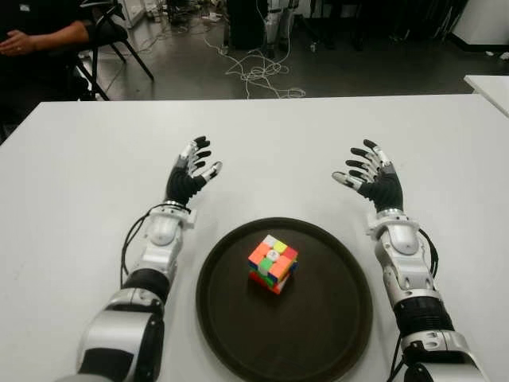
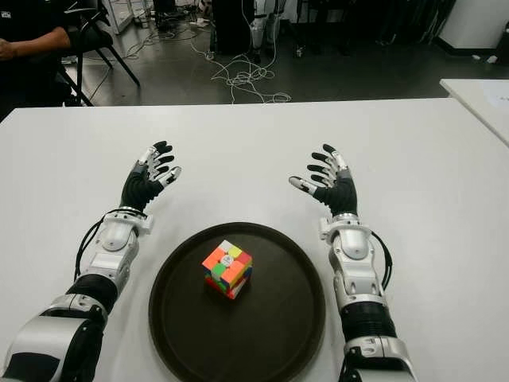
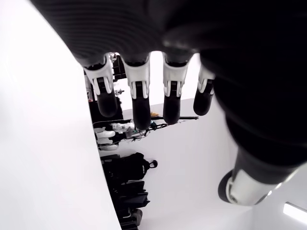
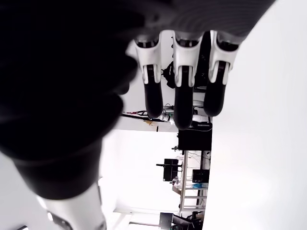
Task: Pick up the Rubik's Cube and put it in the plate
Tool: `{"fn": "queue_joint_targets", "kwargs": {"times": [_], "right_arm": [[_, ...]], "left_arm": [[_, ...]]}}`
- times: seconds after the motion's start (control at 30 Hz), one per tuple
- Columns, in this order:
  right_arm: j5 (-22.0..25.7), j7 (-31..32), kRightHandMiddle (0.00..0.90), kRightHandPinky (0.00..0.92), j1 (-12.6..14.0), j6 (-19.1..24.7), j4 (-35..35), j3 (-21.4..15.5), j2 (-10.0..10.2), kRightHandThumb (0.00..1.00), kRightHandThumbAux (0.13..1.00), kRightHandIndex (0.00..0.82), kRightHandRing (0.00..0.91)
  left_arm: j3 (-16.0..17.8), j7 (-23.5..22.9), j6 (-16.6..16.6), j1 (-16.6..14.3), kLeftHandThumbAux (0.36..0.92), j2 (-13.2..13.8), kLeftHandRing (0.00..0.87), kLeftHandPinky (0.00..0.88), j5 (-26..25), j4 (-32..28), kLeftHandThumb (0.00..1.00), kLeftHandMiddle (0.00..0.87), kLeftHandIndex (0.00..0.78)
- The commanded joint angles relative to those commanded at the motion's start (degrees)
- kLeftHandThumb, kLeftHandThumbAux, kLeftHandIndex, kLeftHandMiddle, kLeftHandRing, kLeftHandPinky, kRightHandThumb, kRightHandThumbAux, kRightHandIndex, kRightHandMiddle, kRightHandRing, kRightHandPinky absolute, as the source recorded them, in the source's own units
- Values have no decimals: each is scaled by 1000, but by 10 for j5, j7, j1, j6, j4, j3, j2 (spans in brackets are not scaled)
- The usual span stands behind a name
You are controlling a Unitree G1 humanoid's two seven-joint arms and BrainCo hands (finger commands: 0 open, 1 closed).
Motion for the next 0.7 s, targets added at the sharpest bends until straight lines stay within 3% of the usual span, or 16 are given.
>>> {"fn": "queue_joint_targets", "kwargs": {"times": [0.33, 0.7], "right_arm": [[-10, -2, 241, 314, 0, 3, -1, 2, -2, 0, 874, 152, 266], [-19, 1, 243, 303, 0, -4, 3, 6, -6, 5, 865, 155, 262]], "left_arm": [[1, -7, -3, 0, 683, 0, 129, 114, -3, 0, 0, 149, 126], [0, 0, -1, -1, 713, 1, 131, 120, 2, 4, 0, 154, 135]]}}
